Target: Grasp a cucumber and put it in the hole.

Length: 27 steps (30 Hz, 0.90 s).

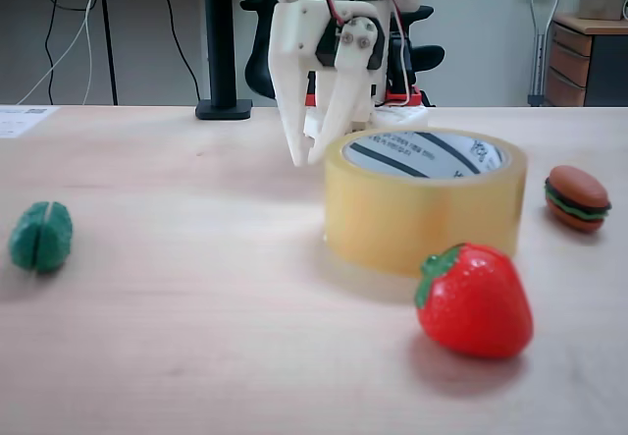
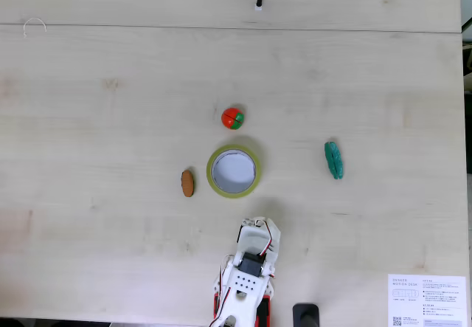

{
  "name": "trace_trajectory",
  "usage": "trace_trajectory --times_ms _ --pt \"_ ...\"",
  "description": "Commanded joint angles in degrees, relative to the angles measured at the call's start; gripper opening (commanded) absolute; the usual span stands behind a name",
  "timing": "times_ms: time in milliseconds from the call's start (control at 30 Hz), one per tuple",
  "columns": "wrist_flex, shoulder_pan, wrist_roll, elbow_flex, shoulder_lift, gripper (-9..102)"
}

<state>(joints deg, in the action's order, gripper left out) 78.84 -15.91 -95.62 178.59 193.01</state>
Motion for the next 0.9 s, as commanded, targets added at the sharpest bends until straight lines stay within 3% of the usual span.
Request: trace_trajectory --times_ms 0,367,867 --pt "0.79 0.26 0.35 -0.35 0.0 0" --pt "0.62 0.18 0.35 -0.35 0.09 0" --pt "-6.94 -0.18 0.44 -0.97 0.09 1"
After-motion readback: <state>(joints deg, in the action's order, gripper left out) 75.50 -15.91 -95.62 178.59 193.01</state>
